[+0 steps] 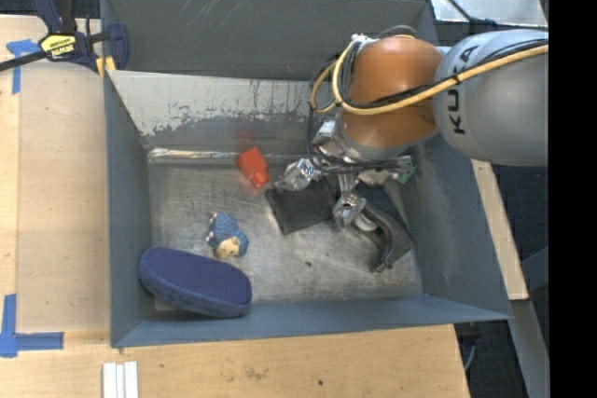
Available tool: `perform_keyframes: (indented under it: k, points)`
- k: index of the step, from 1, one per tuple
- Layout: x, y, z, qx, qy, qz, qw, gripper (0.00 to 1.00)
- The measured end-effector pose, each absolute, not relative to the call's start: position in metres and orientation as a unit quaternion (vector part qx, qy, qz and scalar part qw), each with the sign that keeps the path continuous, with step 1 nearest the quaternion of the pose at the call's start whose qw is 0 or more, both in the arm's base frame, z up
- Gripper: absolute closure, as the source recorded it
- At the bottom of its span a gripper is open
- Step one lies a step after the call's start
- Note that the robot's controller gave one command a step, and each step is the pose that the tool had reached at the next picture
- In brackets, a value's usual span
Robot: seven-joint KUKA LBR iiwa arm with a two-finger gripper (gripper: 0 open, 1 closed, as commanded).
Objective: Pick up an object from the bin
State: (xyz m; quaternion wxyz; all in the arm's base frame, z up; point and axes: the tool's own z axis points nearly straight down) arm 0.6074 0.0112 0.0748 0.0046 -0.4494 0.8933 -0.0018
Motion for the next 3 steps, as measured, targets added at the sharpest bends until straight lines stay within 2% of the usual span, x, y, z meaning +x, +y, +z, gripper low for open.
perform_keyframes:
  k: [1, 2, 3]
  points:
    - [0.610, 0.010, 0.077, -0.447, 0.895, -0.001, 0.004, 0.00]
    - [0.612, 0.014, 0.081, -0.447, 0.895, 0.000, 0.009, 1.00]
    - [0.615, 0.014, 0.156, -0.444, 0.896, -0.002, 0.006, 1.00]
